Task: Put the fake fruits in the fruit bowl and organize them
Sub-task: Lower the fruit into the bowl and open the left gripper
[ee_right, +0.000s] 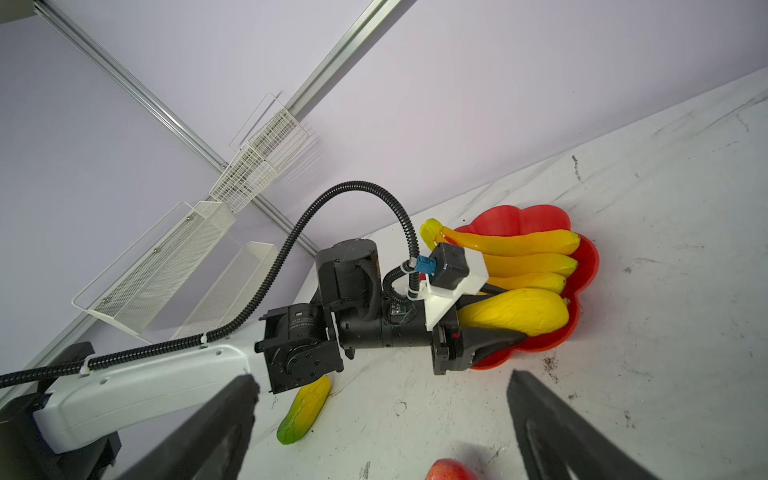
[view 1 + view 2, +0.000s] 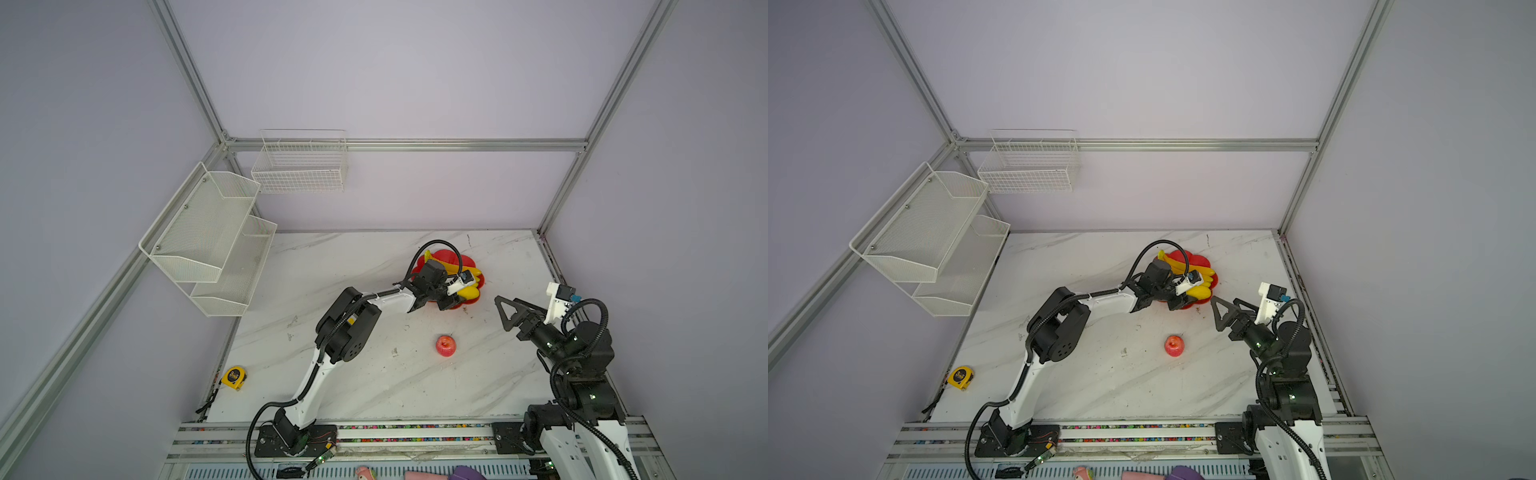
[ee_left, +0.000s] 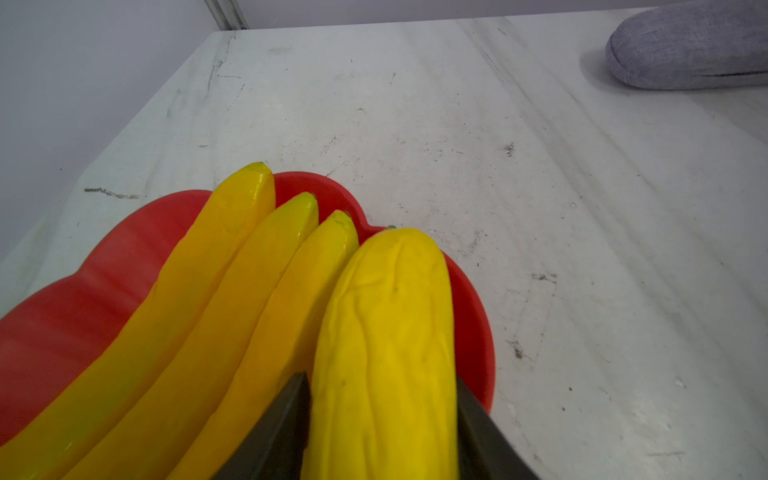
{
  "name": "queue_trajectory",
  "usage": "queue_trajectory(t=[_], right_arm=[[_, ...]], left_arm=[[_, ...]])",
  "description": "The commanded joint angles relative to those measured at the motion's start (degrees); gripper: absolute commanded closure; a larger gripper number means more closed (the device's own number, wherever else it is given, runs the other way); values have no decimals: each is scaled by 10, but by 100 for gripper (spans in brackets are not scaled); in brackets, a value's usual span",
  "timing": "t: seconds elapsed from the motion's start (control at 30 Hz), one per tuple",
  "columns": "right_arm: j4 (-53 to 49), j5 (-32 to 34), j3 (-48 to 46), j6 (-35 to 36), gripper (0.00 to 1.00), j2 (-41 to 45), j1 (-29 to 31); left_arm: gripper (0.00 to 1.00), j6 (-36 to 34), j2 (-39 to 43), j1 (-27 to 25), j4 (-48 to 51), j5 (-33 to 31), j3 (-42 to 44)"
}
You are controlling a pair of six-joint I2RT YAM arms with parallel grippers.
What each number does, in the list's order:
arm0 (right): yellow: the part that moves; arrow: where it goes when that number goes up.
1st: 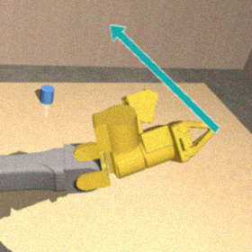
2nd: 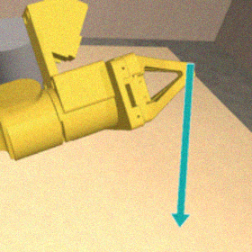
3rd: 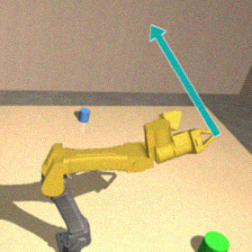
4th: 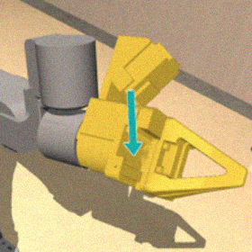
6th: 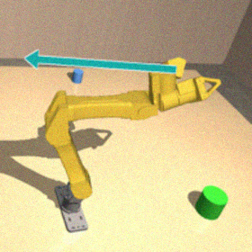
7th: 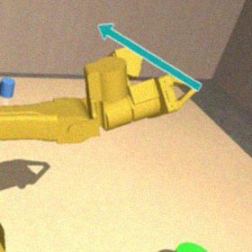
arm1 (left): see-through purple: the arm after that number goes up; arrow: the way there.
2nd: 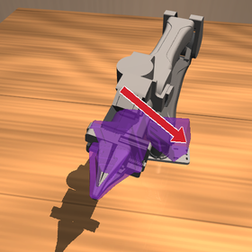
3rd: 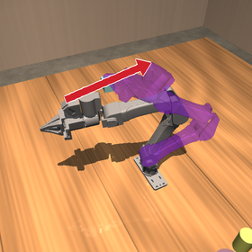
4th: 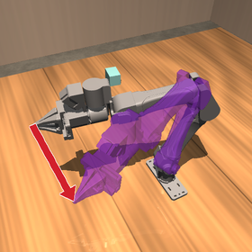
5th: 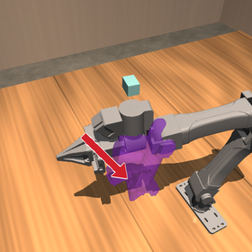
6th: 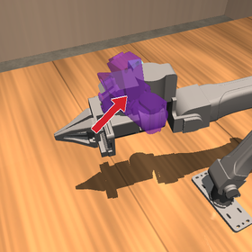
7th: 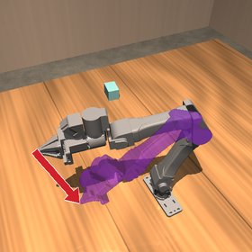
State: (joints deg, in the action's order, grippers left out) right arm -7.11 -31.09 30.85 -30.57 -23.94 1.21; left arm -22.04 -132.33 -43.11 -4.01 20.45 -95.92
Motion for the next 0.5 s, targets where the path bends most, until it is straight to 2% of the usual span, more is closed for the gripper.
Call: queue_trajectory(t=[0.0,0.2,0.47], right_arm=[[21,-9,-1,0,3,0,0],[37,-13,-6,-8,3,-6,0],[64,-19,-7,-9,3,-32,0]], left_arm=[[41,-4,8,-1,-23,1,8],[34,-1,33,-1,-41,22,25],[26,2,106,1,-49,38,61]])
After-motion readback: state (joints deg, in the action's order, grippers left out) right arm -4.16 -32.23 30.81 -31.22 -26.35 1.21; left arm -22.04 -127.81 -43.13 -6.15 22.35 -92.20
